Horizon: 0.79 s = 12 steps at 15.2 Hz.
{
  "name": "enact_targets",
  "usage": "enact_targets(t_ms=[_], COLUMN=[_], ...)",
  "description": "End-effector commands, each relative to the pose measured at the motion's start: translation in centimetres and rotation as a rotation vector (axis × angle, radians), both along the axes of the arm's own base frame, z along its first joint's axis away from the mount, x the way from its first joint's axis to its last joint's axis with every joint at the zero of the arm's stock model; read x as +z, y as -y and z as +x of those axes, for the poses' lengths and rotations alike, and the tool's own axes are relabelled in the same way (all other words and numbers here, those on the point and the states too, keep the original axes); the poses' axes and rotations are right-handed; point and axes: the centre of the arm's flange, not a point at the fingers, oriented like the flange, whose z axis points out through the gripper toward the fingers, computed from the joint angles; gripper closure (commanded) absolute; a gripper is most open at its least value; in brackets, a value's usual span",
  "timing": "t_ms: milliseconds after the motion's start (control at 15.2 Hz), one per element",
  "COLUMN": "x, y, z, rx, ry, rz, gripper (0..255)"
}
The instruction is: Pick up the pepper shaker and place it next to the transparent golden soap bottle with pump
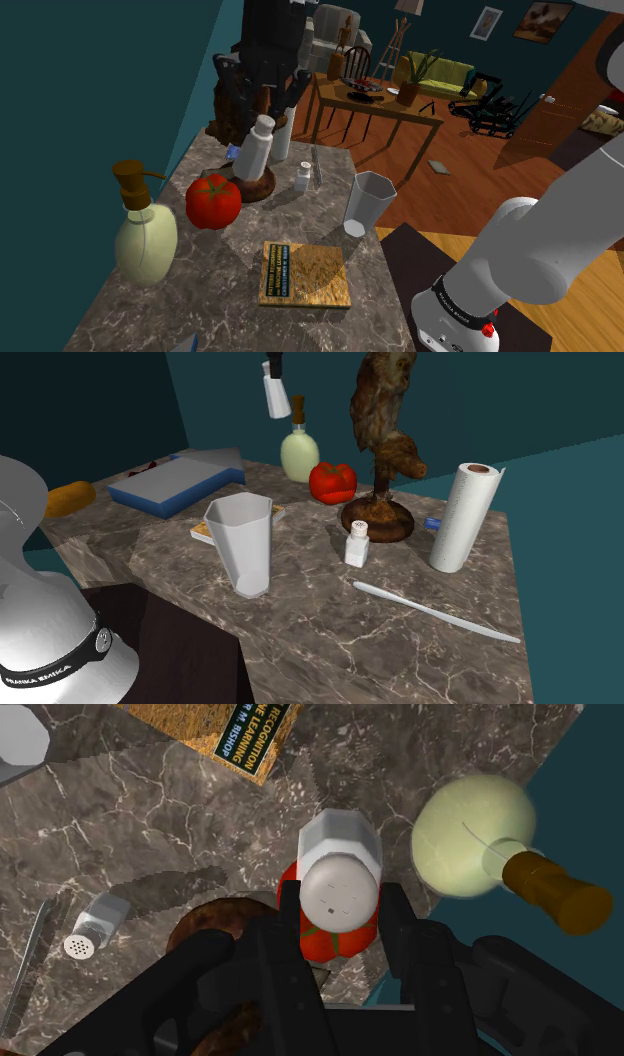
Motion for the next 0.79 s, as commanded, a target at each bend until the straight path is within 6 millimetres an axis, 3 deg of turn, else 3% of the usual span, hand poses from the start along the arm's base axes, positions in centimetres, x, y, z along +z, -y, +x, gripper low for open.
enact_targets(t_ms=[0,726], x=[-1.0,-6.8], y=[0.0,0.0], z=[0.0,0.0], rx=[0.0,0.0], ry=[0.001,0.001], rz=[0.0,0.0], gripper=[255,255])
